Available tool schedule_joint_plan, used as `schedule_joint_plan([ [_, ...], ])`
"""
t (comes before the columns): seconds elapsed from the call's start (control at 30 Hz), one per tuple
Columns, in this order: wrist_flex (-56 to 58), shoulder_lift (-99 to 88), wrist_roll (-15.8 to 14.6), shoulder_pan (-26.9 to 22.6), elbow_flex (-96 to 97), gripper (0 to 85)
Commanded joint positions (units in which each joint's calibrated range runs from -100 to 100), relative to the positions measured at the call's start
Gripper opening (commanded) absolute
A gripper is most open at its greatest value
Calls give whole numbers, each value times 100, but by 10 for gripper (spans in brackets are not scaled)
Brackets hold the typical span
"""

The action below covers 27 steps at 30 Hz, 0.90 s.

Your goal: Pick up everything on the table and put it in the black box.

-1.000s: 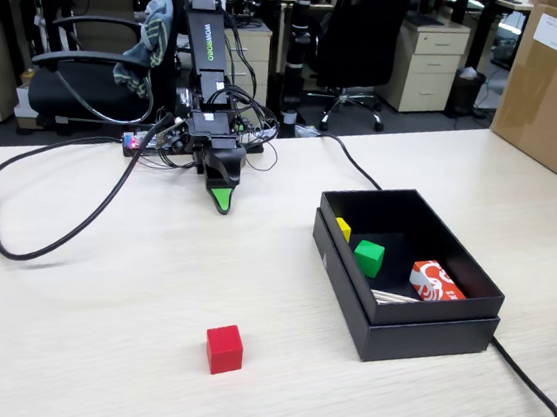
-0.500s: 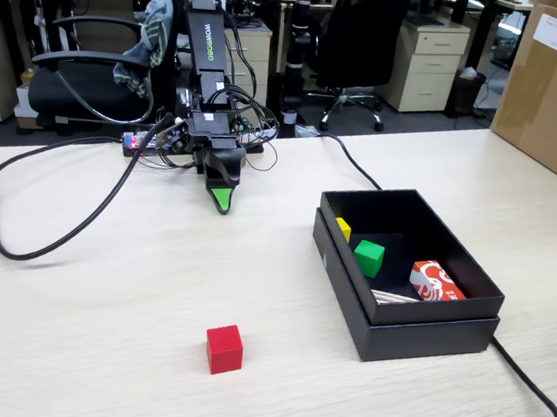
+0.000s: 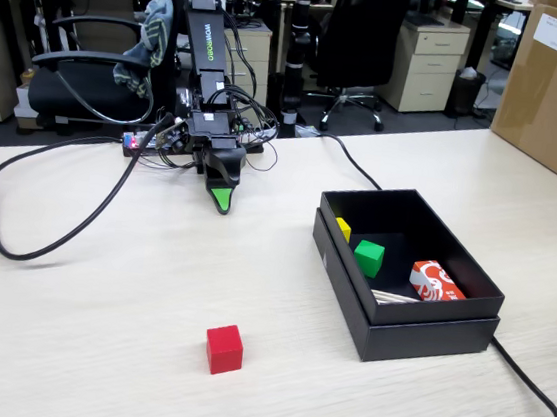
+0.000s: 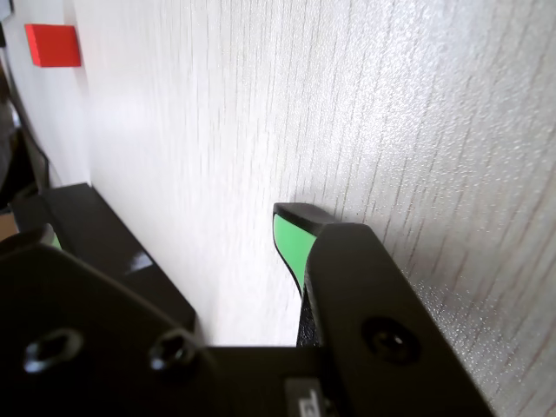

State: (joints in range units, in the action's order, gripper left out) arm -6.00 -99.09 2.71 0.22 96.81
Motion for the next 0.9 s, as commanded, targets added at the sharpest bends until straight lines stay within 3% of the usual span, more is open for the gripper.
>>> schedule_joint_plan([
  [0.0, 103, 70, 15, 0, 93, 485],
  [0.57, 285, 70, -44, -10, -16, 485],
  [0.87, 1736, 70, -68, 103, -1095, 479],
])
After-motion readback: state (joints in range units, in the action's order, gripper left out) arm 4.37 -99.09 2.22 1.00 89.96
